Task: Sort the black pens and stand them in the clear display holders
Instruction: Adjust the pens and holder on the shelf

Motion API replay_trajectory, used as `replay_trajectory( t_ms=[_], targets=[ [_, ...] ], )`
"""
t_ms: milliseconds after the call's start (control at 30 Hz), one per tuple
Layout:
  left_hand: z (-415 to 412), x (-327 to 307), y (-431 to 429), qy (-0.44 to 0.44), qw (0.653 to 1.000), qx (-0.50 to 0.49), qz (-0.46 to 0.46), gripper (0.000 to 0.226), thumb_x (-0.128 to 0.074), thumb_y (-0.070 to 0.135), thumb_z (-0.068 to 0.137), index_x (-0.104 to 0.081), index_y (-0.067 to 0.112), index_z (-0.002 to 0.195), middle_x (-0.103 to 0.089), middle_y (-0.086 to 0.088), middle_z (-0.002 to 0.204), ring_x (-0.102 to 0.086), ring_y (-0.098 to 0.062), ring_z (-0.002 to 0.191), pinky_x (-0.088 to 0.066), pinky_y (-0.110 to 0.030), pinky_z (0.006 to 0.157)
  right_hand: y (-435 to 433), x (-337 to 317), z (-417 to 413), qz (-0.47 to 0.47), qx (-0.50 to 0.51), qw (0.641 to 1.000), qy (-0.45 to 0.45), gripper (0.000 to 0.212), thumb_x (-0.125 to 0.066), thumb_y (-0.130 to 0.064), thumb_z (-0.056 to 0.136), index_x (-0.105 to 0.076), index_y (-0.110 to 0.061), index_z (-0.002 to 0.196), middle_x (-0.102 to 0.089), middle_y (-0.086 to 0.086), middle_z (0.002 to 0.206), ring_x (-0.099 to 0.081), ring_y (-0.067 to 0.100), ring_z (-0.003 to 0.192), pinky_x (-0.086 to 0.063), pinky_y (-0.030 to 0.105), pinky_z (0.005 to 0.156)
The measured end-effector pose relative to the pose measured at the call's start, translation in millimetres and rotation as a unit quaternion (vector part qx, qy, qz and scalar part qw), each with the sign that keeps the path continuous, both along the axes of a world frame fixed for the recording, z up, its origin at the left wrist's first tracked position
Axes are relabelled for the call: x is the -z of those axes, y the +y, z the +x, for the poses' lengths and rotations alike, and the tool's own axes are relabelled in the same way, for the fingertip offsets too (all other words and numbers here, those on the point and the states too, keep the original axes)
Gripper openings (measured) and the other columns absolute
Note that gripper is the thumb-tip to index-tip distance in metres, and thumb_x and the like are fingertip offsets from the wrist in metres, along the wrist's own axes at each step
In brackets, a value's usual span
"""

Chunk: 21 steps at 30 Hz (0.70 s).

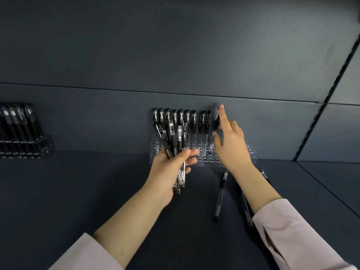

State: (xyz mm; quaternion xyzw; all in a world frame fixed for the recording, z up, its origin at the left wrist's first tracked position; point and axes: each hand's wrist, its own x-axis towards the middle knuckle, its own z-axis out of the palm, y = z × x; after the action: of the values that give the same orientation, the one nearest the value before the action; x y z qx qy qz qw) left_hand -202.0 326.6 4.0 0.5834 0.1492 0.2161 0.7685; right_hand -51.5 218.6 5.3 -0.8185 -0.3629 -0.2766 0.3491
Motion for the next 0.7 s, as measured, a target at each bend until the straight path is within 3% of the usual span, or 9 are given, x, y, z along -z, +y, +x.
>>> replay_trajectory(
  t_ms=[333, 467, 567, 700],
  targets=[
    [-0.4, -1.4, -3.4, -0.019, 0.998, 0.013, -0.050, 0.018, -0.062, 0.015, 0.094, -0.062, 0.010, 0.111, -0.076, -0.003, 0.100, -0.074, -0.018, 0.088, -0.059, -0.027, 0.068, -1.4, -9.8, -7.1, -0.069, 0.066, 0.995, -0.040, 0.066, -0.047, -0.018, 0.098, -0.014, -0.020, 0.154, -0.048, 0.009, 0.112, -0.045, 0.028, 0.096, -0.040, 0.037, 0.071],
    [-2.4, -2.9, -1.6, -0.006, 0.998, 0.014, -0.059, 0.027, -0.063, 0.024, 0.094, -0.059, 0.012, 0.118, -0.077, 0.000, 0.099, -0.073, -0.014, 0.077, -0.056, -0.025, 0.061, -5.1, -13.9, -8.4, -0.137, 0.116, 0.983, -0.044, 0.061, -0.039, -0.029, 0.101, -0.010, -0.022, 0.154, -0.044, 0.008, 0.124, -0.045, 0.027, 0.104, -0.044, 0.040, 0.081],
    [-3.3, -4.0, -2.1, -0.002, 0.998, 0.017, -0.060, 0.029, -0.063, 0.024, 0.094, -0.059, 0.011, 0.120, -0.077, 0.000, 0.098, -0.071, -0.012, 0.073, -0.054, -0.024, 0.061, -7.2, -12.2, -10.2, -0.197, 0.144, 0.969, -0.038, 0.055, -0.036, -0.035, 0.101, -0.022, -0.019, 0.152, -0.041, 0.008, 0.131, -0.045, 0.029, 0.112, -0.044, 0.041, 0.085],
    [-3.2, -4.9, -2.7, -0.001, 0.998, 0.025, -0.051, 0.029, -0.062, 0.023, 0.094, -0.059, 0.010, 0.120, -0.077, 0.000, 0.098, -0.070, -0.010, 0.069, -0.053, -0.023, 0.059, -6.3, -12.0, -11.0, -0.009, 0.088, 0.996, -0.026, 0.042, -0.048, -0.026, 0.098, -0.049, -0.014, 0.139, -0.055, 0.009, 0.113, -0.053, 0.027, 0.096, -0.049, 0.039, 0.076]
  ],
)
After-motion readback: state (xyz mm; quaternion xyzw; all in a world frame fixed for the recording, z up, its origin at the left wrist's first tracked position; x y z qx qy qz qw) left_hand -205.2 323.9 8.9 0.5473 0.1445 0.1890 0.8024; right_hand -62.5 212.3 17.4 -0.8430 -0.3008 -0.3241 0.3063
